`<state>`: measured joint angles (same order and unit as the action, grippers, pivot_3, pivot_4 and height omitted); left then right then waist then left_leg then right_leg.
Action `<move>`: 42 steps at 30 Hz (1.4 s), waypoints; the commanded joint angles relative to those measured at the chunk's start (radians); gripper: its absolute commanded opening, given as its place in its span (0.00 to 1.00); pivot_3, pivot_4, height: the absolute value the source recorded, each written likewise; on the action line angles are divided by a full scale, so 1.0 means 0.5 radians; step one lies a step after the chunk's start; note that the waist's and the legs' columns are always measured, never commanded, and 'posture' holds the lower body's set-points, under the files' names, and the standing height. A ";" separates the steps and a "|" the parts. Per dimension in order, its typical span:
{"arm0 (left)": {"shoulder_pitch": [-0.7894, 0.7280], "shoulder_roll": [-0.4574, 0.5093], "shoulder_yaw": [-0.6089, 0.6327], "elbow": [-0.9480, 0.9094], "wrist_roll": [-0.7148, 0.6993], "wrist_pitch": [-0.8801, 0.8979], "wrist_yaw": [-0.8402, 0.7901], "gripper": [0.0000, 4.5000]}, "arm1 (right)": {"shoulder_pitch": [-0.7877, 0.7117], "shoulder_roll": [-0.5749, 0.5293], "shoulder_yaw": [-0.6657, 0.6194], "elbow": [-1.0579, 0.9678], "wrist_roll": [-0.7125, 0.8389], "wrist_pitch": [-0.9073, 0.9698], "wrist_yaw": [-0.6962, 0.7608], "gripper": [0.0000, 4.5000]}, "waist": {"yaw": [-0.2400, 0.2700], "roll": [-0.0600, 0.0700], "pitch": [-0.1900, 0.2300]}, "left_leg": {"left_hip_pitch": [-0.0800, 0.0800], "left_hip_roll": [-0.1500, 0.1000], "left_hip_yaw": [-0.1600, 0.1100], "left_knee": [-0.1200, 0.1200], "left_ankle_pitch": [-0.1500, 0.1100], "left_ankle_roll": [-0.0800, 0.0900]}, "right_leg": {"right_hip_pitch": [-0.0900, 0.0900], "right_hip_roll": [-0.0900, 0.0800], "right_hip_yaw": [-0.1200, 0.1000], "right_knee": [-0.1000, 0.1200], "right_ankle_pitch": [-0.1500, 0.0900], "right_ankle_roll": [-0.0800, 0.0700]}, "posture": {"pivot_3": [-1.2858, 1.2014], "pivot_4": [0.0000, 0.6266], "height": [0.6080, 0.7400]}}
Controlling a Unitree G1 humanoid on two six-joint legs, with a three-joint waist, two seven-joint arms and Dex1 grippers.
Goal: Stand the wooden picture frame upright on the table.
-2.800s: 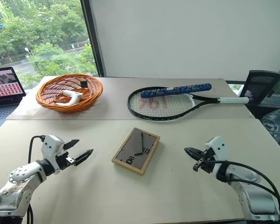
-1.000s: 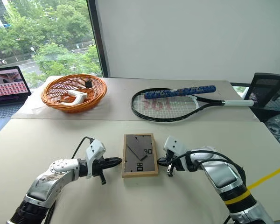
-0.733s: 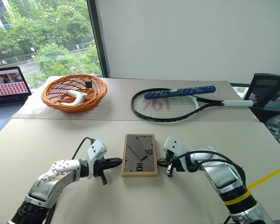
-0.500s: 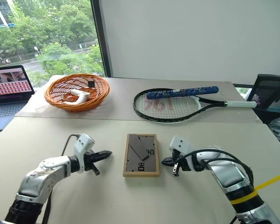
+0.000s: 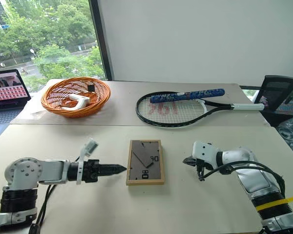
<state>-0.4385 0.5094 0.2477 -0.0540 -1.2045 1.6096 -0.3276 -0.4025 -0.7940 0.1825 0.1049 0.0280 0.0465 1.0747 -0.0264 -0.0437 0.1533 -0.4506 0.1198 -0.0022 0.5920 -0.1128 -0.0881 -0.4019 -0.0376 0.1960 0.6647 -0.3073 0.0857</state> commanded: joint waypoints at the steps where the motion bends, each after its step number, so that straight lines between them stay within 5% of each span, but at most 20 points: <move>1: 0.002 -0.055 -0.096 0.032 -0.163 0.010 0.239 1.00 | -0.092 0.044 0.028 0.073 -0.049 -0.186 0.000 0.00 | 0.004 0.000 0.000 | 0.001 0.000 0.000 0.000 0.000 0.000 | 0.001 0.000 0.000 0.000 0.000 0.000 | 0.52 0.24 0.89; 6: 0.018 -0.169 -0.276 0.146 -0.295 0.010 0.445 1.00 | -0.158 0.233 0.153 0.124 -0.070 -0.311 0.011 0.00 | 0.028 0.001 -0.001 | 0.017 -0.001 0.000 -0.001 0.000 -0.001 | 0.019 -0.001 0.000 -0.005 0.000 0.001 | 0.52 0.24 0.89; 19: -0.043 -0.383 -0.197 0.253 -0.485 0.010 0.707 1.00 | -0.145 0.368 0.207 0.081 -0.095 -0.249 0.009 0.00 | 0.064 0.003 -0.004 | 0.020 -0.004 -0.002 0.000 0.000 -0.002 | 0.027 -0.005 -0.004 -0.009 -0.001 0.001 | 0.52 0.24 0.89; 23: -0.046 -0.359 -0.186 0.255 -0.519 0.010 0.714 0.77 | -0.141 0.369 0.199 0.077 -0.093 -0.222 0.005 0.00 | 0.060 0.002 -0.004 | 0.020 -0.004 -0.002 -0.001 0.000 -0.002 | 0.026 -0.005 -0.004 -0.009 -0.001 0.001 | 0.52 0.24 0.89; 27: -0.089 -0.340 -0.140 0.282 -0.525 0.000 0.692 0.41 | -0.139 0.370 0.163 0.040 -0.054 -0.163 -0.002 0.00 | 0.054 0.002 -0.003 | 0.019 -0.004 -0.002 -0.002 0.000 -0.002 | 0.025 -0.005 -0.004 -0.009 -0.001 0.001 | 0.52 0.24 0.89; 30: -0.124 -0.332 -0.089 0.329 -0.566 -0.053 0.663 0.26 | -0.144 0.359 0.060 -0.015 0.063 -0.028 -0.006 0.00 | 0.050 0.002 -0.003 | 0.019 -0.004 -0.003 -0.002 0.000 -0.002 | 0.025 -0.005 -0.004 -0.009 -0.001 0.001 | 0.52 0.24 0.89; 36: -0.223 -0.251 -0.029 0.299 -0.574 -0.151 0.530 0.26 | -0.164 0.224 -0.269 -0.165 0.433 0.434 0.050 0.00 | 0.036 0.001 -0.003 | 0.018 -0.004 -0.003 -0.003 0.000 -0.002 | 0.024 -0.005 -0.004 -0.009 -0.001 0.001 | 0.52 0.24 0.89; 41: -0.296 0.028 -0.143 0.098 -0.355 -0.235 0.036 0.26 | -0.252 0.101 -0.547 -0.481 1.065 1.282 0.072 0.00 | 0.020 0.002 -0.001 | 0.014 -0.004 -0.003 -0.007 0.000 -0.003 | 0.020 -0.005 -0.005 -0.013 -0.001 0.000 | 0.52 0.24 0.89; 42: -0.309 0.066 -0.170 0.095 -0.320 -0.245 -0.057 0.26 | -0.282 0.104 -0.562 -0.555 1.182 1.415 0.074 0.14 | 0.013 0.002 -0.001 | 0.014 -0.004 -0.003 -0.008 -0.001 -0.003 | 0.019 -0.005 -0.004 -0.013 -0.001 -0.001 | 0.52 0.24 0.89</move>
<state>-0.5588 0.5311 0.1834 0.0440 -1.3740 1.5124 -0.2428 -0.5023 -0.7421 -0.0630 -0.0651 0.4758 0.6191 1.1066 -0.0198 -0.0426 0.1530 -0.4437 0.1179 -0.0038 0.5872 -0.1132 -0.0897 -0.3929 -0.0400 0.1937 0.6582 -0.3081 0.0850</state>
